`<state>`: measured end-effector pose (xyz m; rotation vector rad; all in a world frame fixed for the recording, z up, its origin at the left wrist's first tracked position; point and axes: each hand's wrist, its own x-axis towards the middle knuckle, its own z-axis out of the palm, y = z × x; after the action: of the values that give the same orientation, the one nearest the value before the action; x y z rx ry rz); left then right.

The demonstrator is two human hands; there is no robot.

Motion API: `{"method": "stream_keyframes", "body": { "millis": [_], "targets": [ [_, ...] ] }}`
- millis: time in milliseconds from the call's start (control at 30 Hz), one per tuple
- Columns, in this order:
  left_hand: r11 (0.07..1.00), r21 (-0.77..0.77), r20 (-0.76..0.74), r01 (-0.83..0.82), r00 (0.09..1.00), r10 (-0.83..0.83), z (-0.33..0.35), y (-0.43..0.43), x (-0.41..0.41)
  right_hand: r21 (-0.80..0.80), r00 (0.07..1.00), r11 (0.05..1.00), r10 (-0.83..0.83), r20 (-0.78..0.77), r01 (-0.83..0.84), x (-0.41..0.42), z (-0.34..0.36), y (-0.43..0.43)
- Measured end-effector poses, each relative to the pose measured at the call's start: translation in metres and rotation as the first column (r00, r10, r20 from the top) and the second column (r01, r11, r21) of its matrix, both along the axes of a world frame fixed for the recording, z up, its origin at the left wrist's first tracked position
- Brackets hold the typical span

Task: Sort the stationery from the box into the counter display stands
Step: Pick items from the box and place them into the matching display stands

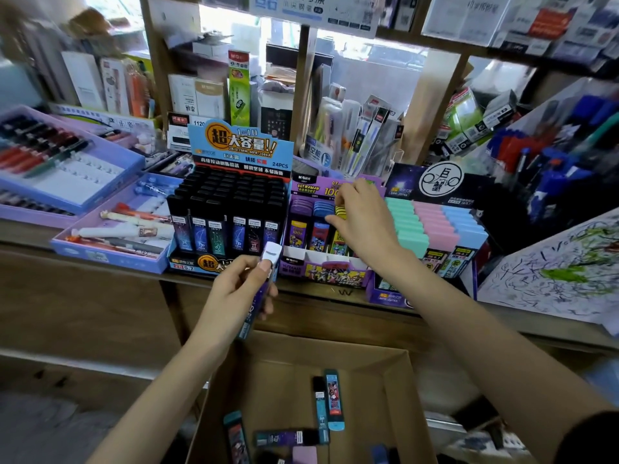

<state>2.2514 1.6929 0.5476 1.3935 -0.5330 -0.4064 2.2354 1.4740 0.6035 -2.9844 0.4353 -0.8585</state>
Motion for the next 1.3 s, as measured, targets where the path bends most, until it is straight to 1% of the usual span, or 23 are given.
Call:
{"method": "stream_keyframes", "body": {
  "millis": [67, 100, 133, 167, 200, 233, 267, 300, 333, 367, 433, 500, 567, 600, 667, 733, 767, 833, 933, 1067, 1300],
  "targets": [
    [1.0, -0.024, -0.01, 0.013, 1.0, -0.013, 0.002, -0.002, -0.002, -0.015, 1.0, 1.0, 0.01, 0.021, -0.01, -0.006, 0.006, 0.006],
    [0.999, -0.037, -0.012, 0.017, 1.0, -0.018, 0.003, -0.003, -0.003, 0.034, 0.997, 0.998, 0.043, 0.06, -0.045, -0.01, 0.008, 0.012],
    [0.998, -0.05, -0.013, 0.023, 1.0, -0.023, 0.005, -0.003, -0.004, 0.159, 0.991, 0.982, 0.091, 0.095, -0.106, -0.015, 0.01, 0.021],
    [0.998, -0.063, -0.009, 0.029, 1.0, -0.029, 0.006, -0.004, -0.005, 0.342, 0.983, 0.923, 0.15, 0.103, -0.177, -0.021, 0.011, 0.03],
    [0.997, -0.072, 0.002, 0.033, 0.999, -0.033, 0.007, -0.005, -0.005, 0.533, 0.971, 0.814, 0.222, 0.084, -0.232, -0.027, 0.011, 0.041],
    [0.997, -0.071, 0.024, 0.037, 0.999, -0.035, 0.008, -0.005, -0.006, 0.684, 0.954, 0.683, 0.294, 0.063, -0.256, -0.033, 0.01, 0.051],
    [0.997, -0.062, 0.052, 0.039, 0.998, -0.035, 0.009, -0.005, -0.007, 0.777, 0.936, 0.573, 0.347, 0.057, -0.26, -0.037, 0.007, 0.061],
    [0.998, -0.05, 0.076, 0.04, 0.996, -0.036, 0.009, -0.005, -0.007, 0.824, 0.925, 0.501, 0.375, 0.068, -0.264, -0.039, 0.003, 0.069],
    [0.998, -0.042, 0.092, 0.038, 0.995, -0.034, 0.01, -0.004, -0.007, 0.847, 0.919, 0.456, 0.384, 0.09, -0.274, -0.04, -0.001, 0.076],
    [0.999, -0.04, 0.101, 0.031, 0.995, -0.027, 0.011, -0.003, -0.007, 0.853, 0.917, 0.436, 0.384, 0.112, -0.286, -0.038, -0.003, 0.081],
    [0.999, -0.039, 0.127, -0.005, 0.992, 0.01, 0.012, 0.001, -0.004, 0.844, 0.917, 0.442, 0.377, 0.132, -0.304, -0.033, -0.002, 0.086],
    [0.996, -0.008, 0.204, -0.084, 0.975, 0.084, 0.011, 0.009, 0.003, 0.834, 0.917, 0.448, 0.367, 0.158, -0.323, -0.025, 0.006, 0.087],
    [0.975, 0.093, 0.324, -0.201, 0.932, 0.161, 0.007, 0.018, 0.016, 0.815, 0.913, 0.451, 0.345, 0.218, -0.364, -0.013, 0.017, 0.084],
    [0.947, 0.168, 0.397, -0.273, 0.898, 0.188, 0.003, 0.024, 0.024, 0.793, 0.913, 0.475, 0.327, 0.243, -0.382, -0.007, 0.022, 0.083],
    [0.856, 0.309, 0.549, -0.415, 0.812, 0.196, -0.006, 0.037, 0.041, 0.745, 0.921, 0.545, 0.288, 0.263, -0.384, 0.007, 0.029, 0.082],
    [0.773, 0.386, 0.655, -0.503, 0.74, 0.155, -0.016, 0.049, 0.059, 0.703, 0.928, 0.608, 0.275, 0.25, -0.369, 0.02, 0.03, 0.084],
    [0.743, 0.413, 0.684, -0.527, 0.718, 0.129, -0.02, 0.053, 0.066, 0.679, 0.931, 0.639, 0.278, 0.235, -0.362, 0.026, 0.028, 0.085],
    [0.697, 0.457, 0.714, -0.553, 0.695, 0.084, -0.026, 0.059, 0.077, 0.635, 0.931, 0.682, 0.295, 0.214, -0.362, 0.035, 0.022, 0.089],
    [0.666, 0.482, 0.748, -0.569, 0.663, 0.024, -0.034, 0.063, 0.085, 0.595, 0.934, 0.722, 0.305, 0.186, -0.354, 0.044, 0.013, 0.094],
    [0.675, 0.465, 0.773, -0.572, 0.635, 0.006, -0.04, 0.066, 0.087, 0.573, 0.94, 0.747, 0.305, 0.156, -0.337, 0.049, 0.006, 0.099],
    [0.684, 0.456, 0.772, -0.57, 0.636, 0.015, -0.041, 0.067, 0.087, 0.552, 0.934, 0.757, 0.326, 0.145, -0.35, 0.052, 0.003, 0.105]
  ]
}}
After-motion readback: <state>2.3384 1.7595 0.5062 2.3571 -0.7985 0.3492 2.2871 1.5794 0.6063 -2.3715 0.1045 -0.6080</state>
